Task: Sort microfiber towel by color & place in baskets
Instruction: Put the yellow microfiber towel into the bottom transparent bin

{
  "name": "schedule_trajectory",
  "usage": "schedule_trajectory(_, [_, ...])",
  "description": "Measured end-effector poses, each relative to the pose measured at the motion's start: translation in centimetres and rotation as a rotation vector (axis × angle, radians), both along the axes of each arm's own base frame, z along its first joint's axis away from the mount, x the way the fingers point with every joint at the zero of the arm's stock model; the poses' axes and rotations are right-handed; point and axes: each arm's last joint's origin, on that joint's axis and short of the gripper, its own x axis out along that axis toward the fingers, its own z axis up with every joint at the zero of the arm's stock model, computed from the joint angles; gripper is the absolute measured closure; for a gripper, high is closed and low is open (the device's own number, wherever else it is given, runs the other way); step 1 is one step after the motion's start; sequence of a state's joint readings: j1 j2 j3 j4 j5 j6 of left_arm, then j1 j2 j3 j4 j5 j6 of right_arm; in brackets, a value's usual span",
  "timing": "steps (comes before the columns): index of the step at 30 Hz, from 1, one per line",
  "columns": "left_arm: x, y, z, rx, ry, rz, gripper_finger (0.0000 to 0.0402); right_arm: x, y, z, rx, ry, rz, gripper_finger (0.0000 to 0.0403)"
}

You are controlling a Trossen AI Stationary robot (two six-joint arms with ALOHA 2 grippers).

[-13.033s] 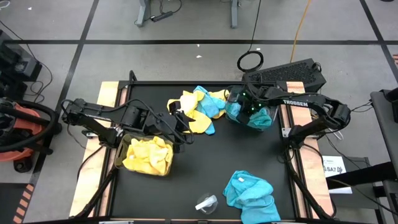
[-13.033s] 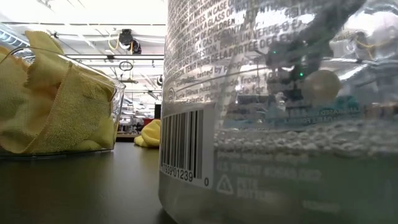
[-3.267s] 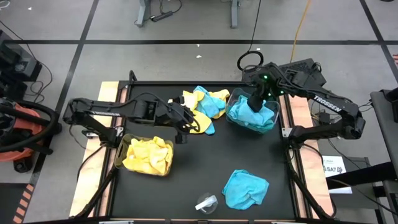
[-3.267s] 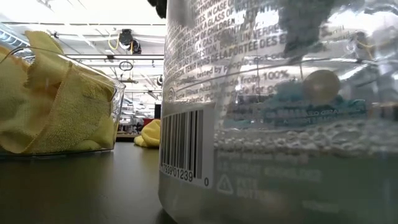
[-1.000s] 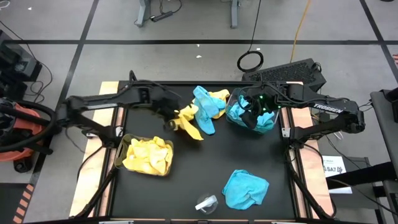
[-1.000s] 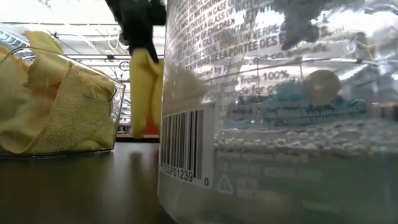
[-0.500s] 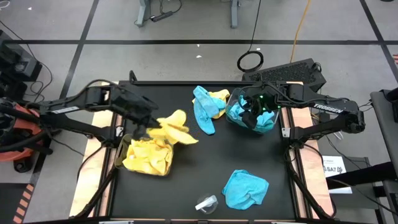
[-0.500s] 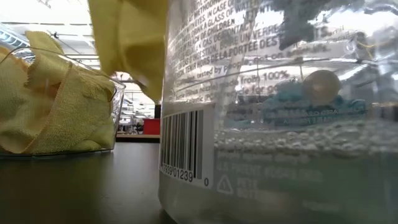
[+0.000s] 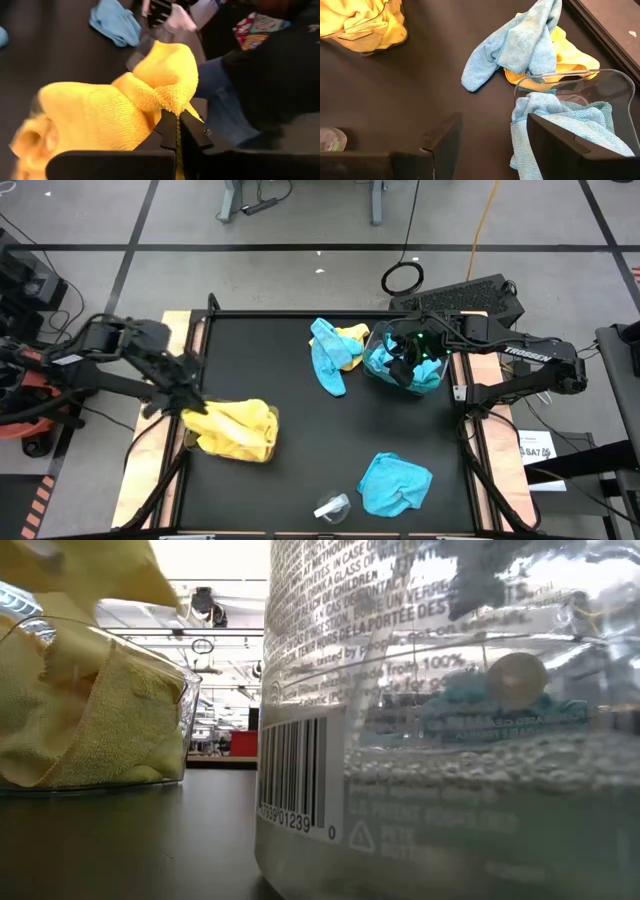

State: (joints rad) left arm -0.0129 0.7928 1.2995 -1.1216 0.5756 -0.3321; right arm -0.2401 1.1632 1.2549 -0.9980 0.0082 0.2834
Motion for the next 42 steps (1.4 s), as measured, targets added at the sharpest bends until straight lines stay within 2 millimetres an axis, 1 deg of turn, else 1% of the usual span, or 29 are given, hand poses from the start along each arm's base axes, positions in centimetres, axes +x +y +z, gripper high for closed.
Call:
schedule_trajectory(2, [-1.4,0.0,0.0,-0.032,0.015,-0.002,0.0399,0.0,0.0,0.0,0.0,0.0,0.0,0.0186])
schedule_trajectory(7, [-4.4,0.0,-0.8,-0.077,0.143,0.042,0.04,0.0,0.0,0.0,-0.008,0.002,-0.006,0.0186])
schedule_trajectory(10, [-5.0,0.2,-1.5,-0.031,0.241,0.099,0.04,0.0,-0.1,0.0,-0.02,0.005,-0.015,0.0186])
schedule_trajectory(12, [-4.7,0.4,-1.9,0.02,0.284,0.145,0.04,0.0,-0.1,0.0,-0.035,0.008,-0.022,0.0186])
schedule_trajectory(14, [-4.0,0.5,-2.3,0.071,0.294,0.167,0.04,0.0,-0.2,0.0,-0.042,0.008,-0.021,0.0186])
schedule_trajectory(19, [-0.9,0.5,-4.2,0.149,0.374,0.143,0.04,0.0,-0.2,0.0,-0.047,0.006,-0.02,0.0186])
schedule_trajectory(25, [3.5,0.6,-8.0,0.247,0.585,0.092,0.04,0.0,-0.2,0.0,-0.049,0.006,-0.019,0.0186])
schedule_trajectory(28, [5.2,0.6,-9.7,0.267,0.665,0.091,0.04,0.0,-0.2,0.0,-0.049,0.007,-0.019,0.0186])
schedule_trajectory(30, [6.5,0.6,-10.7,0.26,0.681,0.107,0.04,0.0,-0.2,0.0,-0.049,0.007,-0.019,0.0186])
schedule_trajectory(33, [8.3,0.5,-11.5,0.235,0.659,0.125,0.04,0.0,-0.2,0.0,-0.053,0.009,-0.014,0.0186])
schedule_trajectory(37, [9.9,0.4,-12.4,0.207,0.66,0.111,0.0398,0.0,-0.2,0.0,-0.058,0.011,-0.008,0.0186])
schedule_trajectory(42, [10.7,-0.1,-13.1,0.193,0.698,0.071,0.0391,0.0,-0.2,0.0,-0.062,0.013,-0.002,0.0186])
